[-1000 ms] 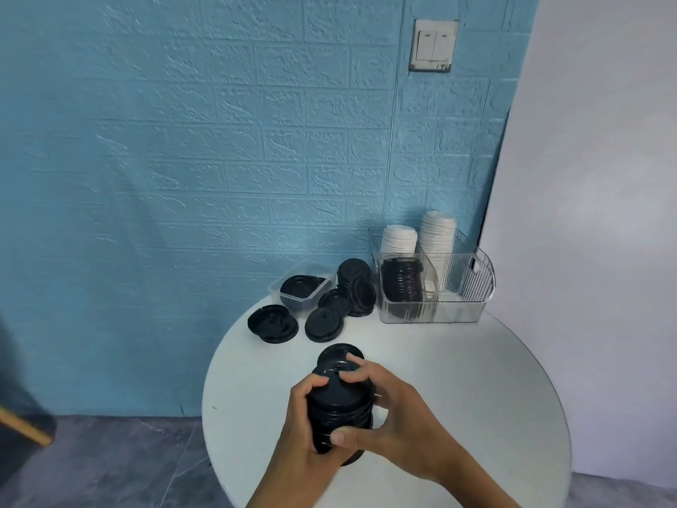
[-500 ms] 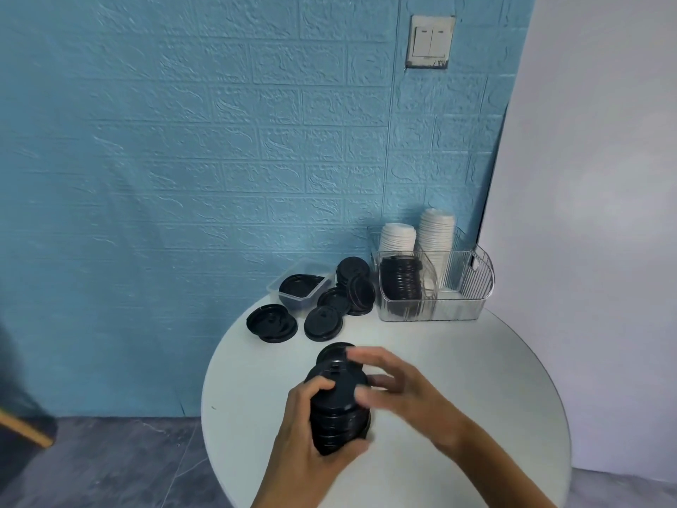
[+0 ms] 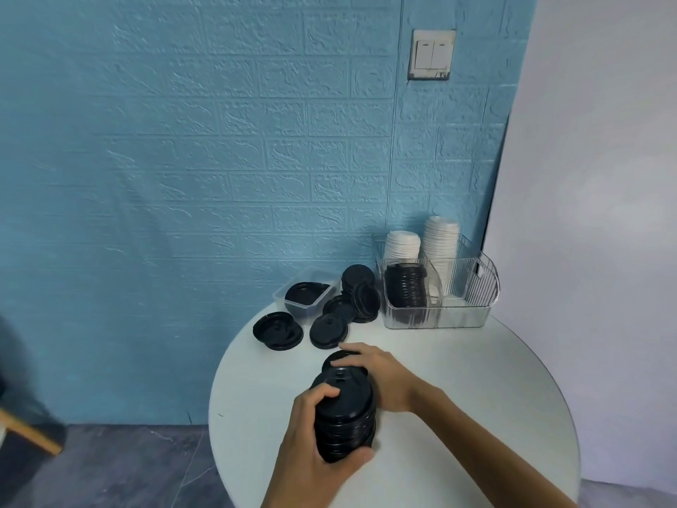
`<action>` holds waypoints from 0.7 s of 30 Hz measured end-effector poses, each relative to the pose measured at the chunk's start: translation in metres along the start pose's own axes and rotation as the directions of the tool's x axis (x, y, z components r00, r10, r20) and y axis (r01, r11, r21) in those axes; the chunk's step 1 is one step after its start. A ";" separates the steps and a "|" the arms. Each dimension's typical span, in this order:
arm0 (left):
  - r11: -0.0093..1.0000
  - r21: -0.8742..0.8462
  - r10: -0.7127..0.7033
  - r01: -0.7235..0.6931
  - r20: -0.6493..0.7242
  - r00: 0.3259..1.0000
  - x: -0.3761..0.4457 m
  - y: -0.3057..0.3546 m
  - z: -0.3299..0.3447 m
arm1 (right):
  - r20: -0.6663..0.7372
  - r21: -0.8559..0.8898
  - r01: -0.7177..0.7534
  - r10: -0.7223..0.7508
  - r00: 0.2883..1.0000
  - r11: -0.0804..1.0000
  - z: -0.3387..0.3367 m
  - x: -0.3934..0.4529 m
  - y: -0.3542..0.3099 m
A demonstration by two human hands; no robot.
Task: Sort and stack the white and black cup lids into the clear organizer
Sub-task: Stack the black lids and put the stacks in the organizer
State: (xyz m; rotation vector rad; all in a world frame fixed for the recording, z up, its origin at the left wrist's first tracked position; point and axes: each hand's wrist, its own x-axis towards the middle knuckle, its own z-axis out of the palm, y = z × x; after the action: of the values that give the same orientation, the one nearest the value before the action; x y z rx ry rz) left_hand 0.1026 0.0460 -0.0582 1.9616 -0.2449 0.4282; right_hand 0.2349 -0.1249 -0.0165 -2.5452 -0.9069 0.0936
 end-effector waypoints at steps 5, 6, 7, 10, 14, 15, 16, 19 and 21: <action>1.000 -0.002 -0.006 0.006 -0.004 1.000 -0.001 -0.003 0.000 | -0.038 -0.034 -0.010 0.009 0.999 0.999 0.001 -0.009 0.005; 1.000 -0.005 -0.009 0.009 -0.002 1.000 -0.001 -0.003 0.000 | -0.065 -0.008 -0.031 0.030 0.997 1.000 -0.001 -0.014 0.004; 1.000 -0.007 -0.014 0.014 0.001 1.000 -0.001 -0.003 0.001 | -0.101 0.036 -0.064 0.067 0.993 0.997 -0.003 -0.019 0.003; 0.999 -0.008 -0.031 0.031 0.004 1.000 0.000 -0.004 0.001 | -0.294 0.226 -0.149 0.213 0.932 0.963 -0.021 -0.033 -0.004; 0.999 -0.019 -0.049 0.049 0.012 0.999 0.000 -0.005 0.000 | -0.372 0.721 0.046 0.329 0.868 0.691 -0.051 -0.052 -0.030; 0.998 -0.024 -0.050 0.050 0.012 0.999 0.000 -0.005 0.001 | -0.335 0.795 0.088 0.314 0.888 0.600 -0.057 -0.058 -0.038; 0.998 -0.030 -0.050 0.050 0.012 0.999 0.000 -0.005 0.001 | -0.282 0.844 0.095 0.286 0.916 0.528 -0.061 -0.063 -0.045; 0.998 -0.035 -0.048 0.049 0.019 0.999 -0.001 -0.002 0.000 | -0.119 0.877 0.005 0.208 0.971 0.480 -0.061 -0.066 -0.062; 0.997 -0.051 -0.055 0.056 0.020 0.998 -0.002 0.002 0.000 | -0.074 0.829 -0.057 0.209 0.975 0.557 -0.052 -0.061 -0.067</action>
State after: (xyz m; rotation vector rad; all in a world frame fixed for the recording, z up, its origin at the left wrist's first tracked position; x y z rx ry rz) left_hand 0.1003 0.0450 -0.0573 1.9181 -0.2107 0.3643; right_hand 0.1582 -0.1361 0.0537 -1.6723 -0.4204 0.2801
